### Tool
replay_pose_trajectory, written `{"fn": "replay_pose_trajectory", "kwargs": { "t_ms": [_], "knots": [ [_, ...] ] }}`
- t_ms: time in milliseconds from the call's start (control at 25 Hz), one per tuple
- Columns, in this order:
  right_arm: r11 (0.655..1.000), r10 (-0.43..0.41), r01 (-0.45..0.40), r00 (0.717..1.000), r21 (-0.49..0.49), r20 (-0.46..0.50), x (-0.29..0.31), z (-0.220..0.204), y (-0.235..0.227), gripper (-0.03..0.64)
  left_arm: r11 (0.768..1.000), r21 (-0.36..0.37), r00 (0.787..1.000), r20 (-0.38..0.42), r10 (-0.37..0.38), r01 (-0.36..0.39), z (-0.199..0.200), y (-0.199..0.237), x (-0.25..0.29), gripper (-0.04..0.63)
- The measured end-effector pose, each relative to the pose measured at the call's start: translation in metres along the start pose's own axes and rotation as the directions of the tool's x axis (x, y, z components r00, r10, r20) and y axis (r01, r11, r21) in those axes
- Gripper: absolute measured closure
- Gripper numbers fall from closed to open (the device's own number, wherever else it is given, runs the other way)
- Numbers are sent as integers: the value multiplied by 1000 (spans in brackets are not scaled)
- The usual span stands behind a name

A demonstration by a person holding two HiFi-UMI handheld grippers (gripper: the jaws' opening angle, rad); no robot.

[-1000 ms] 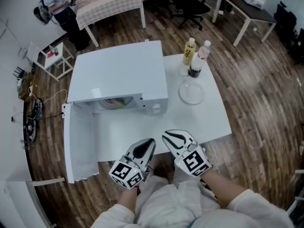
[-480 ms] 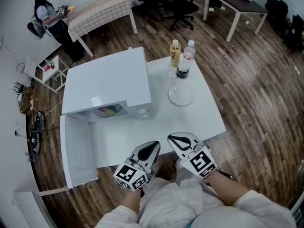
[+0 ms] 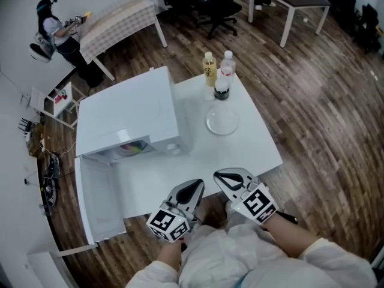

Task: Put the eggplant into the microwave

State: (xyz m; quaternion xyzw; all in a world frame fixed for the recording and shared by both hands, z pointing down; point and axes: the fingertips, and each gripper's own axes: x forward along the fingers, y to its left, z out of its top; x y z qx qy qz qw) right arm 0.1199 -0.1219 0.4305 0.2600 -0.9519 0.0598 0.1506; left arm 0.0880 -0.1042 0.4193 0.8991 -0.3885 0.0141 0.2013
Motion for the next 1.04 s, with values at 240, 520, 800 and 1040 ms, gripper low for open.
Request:
{"fn": "replay_pose_trajectory", "kwargs": {
  "t_ms": [240, 520, 800, 1040],
  "knots": [
    [1000, 7, -7, 1000, 11, -8, -2, -3, -6, 584, 1000, -1, 1000, -2, 2, -2, -2, 0, 6, 592],
    [1000, 12, -12, 1000, 9, 0, -4, -2, -8, 584, 1000, 4, 1000, -7, 14, -14, 2, -1, 6, 592],
    [1000, 11, -11, 1000, 13, 2, -6, 0, -7, 584, 1000, 9, 1000, -3, 14, -14, 3, -2, 7, 592],
    [1000, 10, -10, 1000, 15, 2, -5, -2, -7, 584, 1000, 7, 1000, 0, 17, -17, 0, -1, 5, 592]
  ]
}}
